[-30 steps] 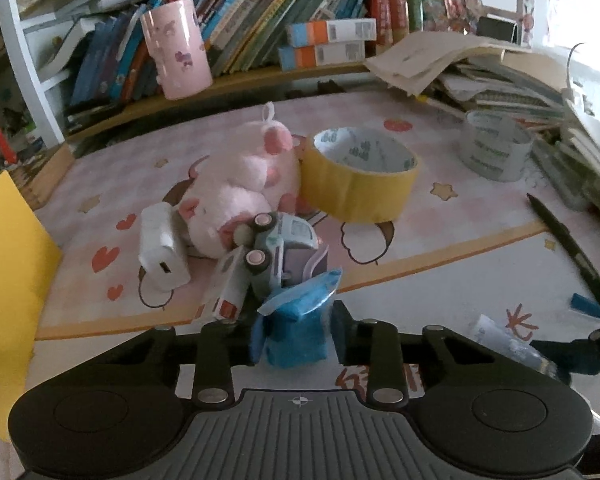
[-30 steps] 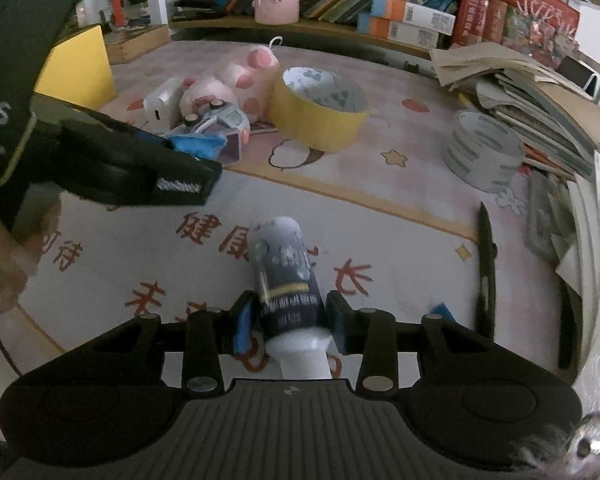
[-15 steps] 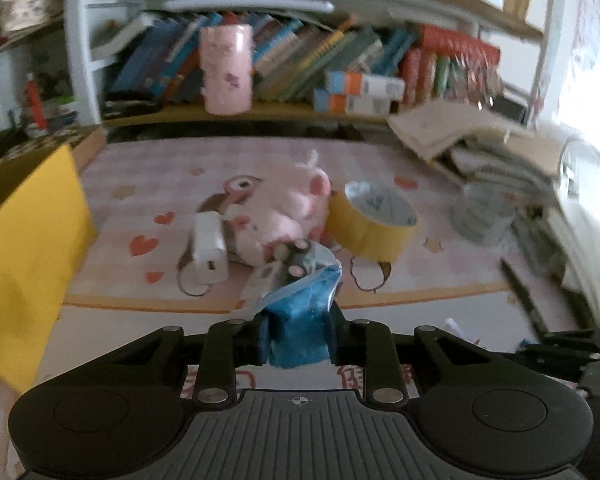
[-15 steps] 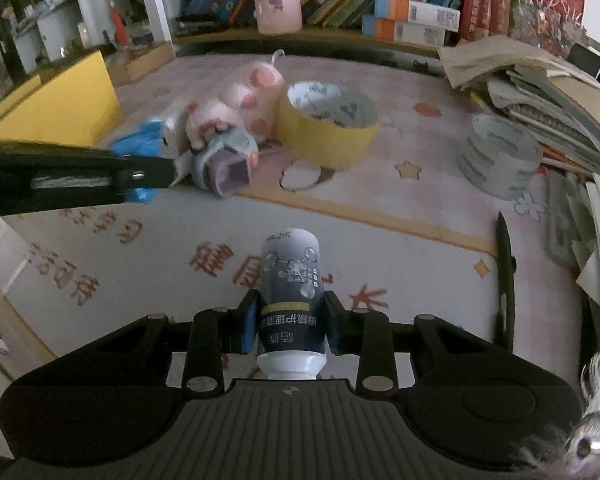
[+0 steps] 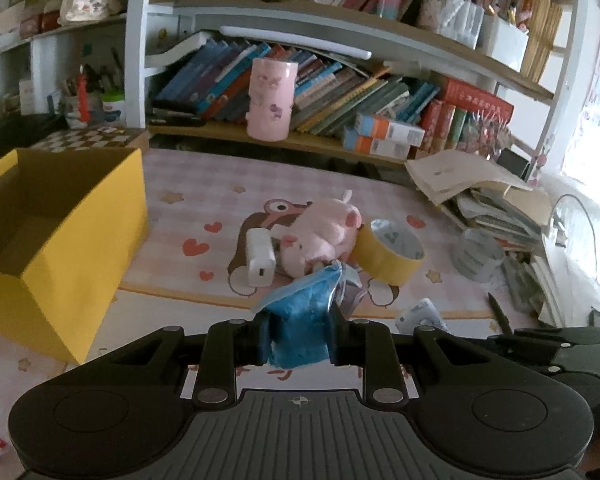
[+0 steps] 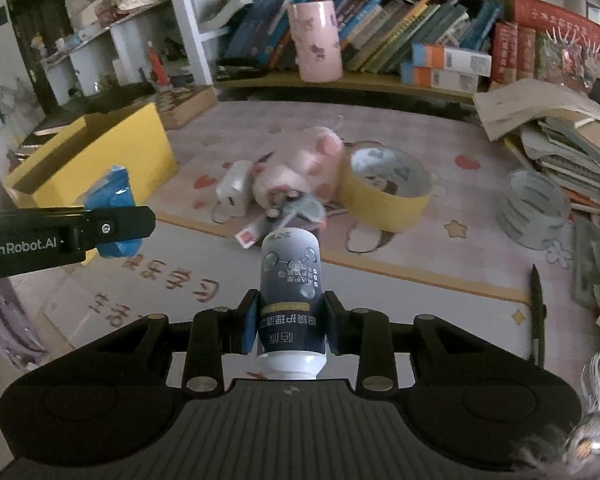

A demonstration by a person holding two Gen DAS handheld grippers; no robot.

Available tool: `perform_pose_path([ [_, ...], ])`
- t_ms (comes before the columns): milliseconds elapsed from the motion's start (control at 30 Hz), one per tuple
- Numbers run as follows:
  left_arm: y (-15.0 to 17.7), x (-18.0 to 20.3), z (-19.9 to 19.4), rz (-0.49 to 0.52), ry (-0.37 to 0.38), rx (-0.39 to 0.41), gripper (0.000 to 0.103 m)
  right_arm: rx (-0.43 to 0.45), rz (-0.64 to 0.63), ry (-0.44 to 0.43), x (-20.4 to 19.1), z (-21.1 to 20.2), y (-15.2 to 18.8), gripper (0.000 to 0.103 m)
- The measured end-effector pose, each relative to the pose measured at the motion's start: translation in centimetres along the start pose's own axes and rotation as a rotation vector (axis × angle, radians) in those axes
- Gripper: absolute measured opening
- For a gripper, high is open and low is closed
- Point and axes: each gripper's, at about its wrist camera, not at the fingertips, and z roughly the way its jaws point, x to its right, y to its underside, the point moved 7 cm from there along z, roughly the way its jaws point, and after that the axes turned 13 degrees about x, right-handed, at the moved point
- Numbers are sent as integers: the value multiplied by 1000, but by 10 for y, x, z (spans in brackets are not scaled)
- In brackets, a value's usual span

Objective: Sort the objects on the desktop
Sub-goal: 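Carry the blue packet and white bottle with both grippers to the yellow box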

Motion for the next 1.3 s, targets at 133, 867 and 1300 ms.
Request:
perform_pose_path([
  [133, -2, -13, -11, -2, 10, 3, 25, 9, 5, 6, -16, -6, -3, 30],
  [867, 13, -125, -86, -26, 4, 17, 24, -1, -17, -35, -147, -6, 10, 30],
  [1300, 40, -193, -137, -20, 26, -28, 24, -27, -36, -6, -241, -20, 49, 30],
])
